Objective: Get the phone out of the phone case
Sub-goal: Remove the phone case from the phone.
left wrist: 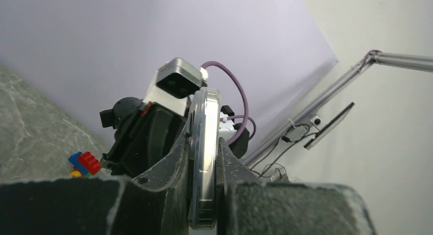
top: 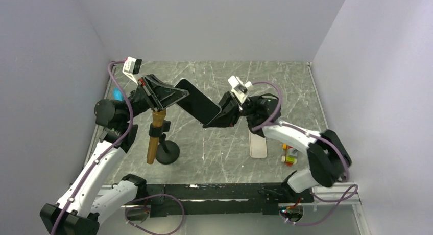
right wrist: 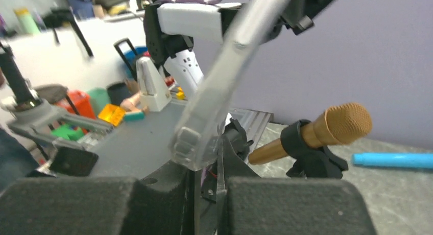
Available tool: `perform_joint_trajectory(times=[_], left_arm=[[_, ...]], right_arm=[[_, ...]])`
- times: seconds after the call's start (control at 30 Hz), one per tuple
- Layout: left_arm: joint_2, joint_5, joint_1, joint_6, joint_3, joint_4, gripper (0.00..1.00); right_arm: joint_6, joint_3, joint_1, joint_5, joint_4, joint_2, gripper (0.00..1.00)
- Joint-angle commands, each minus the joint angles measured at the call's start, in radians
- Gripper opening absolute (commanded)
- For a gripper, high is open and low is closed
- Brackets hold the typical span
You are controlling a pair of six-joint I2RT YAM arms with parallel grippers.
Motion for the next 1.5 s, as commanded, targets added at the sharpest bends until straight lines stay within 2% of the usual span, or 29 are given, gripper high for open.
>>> perform_joint_trajectory(times=[0.0, 0.2, 0.33, 0.4, 0.43, 0.53, 0.6, 0.67, 0.73, 0.87, 0.93, 1.07, 1.2, 1.3, 1.37, 1.47], left_arm=[[-0.019, 0.203, -0.073, -0.186, -0.002, 0.045, 0.00], [-0.038, 0.203, -0.077, -0.157, -0.008, 0.003, 0.00], [-0.057, 0.156, -0.079, -0.100, -0.021, -0.061, 0.00], [-0.054, 0.138, -0.077, -0.046, -0.006, -0.104, 0.00], [-0.052, 0.120, -0.076, -0.008, 0.005, -0.125, 0.00], [-0.068, 0.024, -0.077, 0.153, 0.051, -0.317, 0.00], [-0.074, -0.051, -0.075, 0.288, 0.093, -0.441, 0.00], [-0.083, -0.122, -0.073, 0.370, 0.124, -0.528, 0.00], [-0.096, -0.168, -0.070, 0.411, 0.131, -0.547, 0.00], [-0.096, -0.170, -0.064, 0.424, 0.131, -0.522, 0.00], [-0.086, -0.150, -0.062, 0.419, 0.128, -0.515, 0.00], [-0.082, -0.122, -0.060, 0.384, 0.088, -0.469, 0.00], [-0.084, -0.104, -0.059, 0.393, 0.098, -0.487, 0.00], [-0.083, -0.084, -0.059, 0.392, 0.105, -0.488, 0.00], [-0.083, -0.080, -0.059, 0.394, 0.108, -0.492, 0.00], [-0.084, -0.081, -0.059, 0.410, 0.115, -0.514, 0.00]], right_arm=[[0.387, 0.066, -0.067, 0.275, 0.347, 0.207, 0.00], [0.267, 0.106, -0.092, 0.283, 0.068, 0.223, 0.00], [0.213, 0.058, -0.095, 0.314, -0.029, 0.154, 0.00], [0.147, 0.034, -0.096, 0.350, -0.198, 0.090, 0.00], [0.102, 0.022, -0.095, 0.380, -0.351, 0.050, 0.01], [-0.017, -0.037, -0.088, 0.510, -0.626, -0.094, 0.45], [-0.080, -0.077, -0.084, 0.606, -0.783, -0.200, 0.67], [-0.130, -0.090, -0.085, 0.685, -0.965, -0.289, 0.82], [-0.186, -0.082, -0.083, 0.755, -1.150, -0.369, 0.88], [-0.217, -0.053, -0.083, 0.784, -1.375, -0.497, 0.85], [-0.197, -0.038, -0.083, 0.755, -1.408, -0.540, 0.74], [-0.154, -0.017, -0.083, 0.640, -1.375, -0.568, 0.56], [-0.115, -0.014, -0.083, 0.605, -1.333, -0.586, 0.55], [-0.058, -0.040, -0.082, 0.542, -1.209, -0.586, 0.55], [-0.016, -0.054, -0.076, 0.504, -1.144, -0.573, 0.49], [-0.027, -0.040, -0.060, 0.512, -1.164, -0.578, 0.46]])
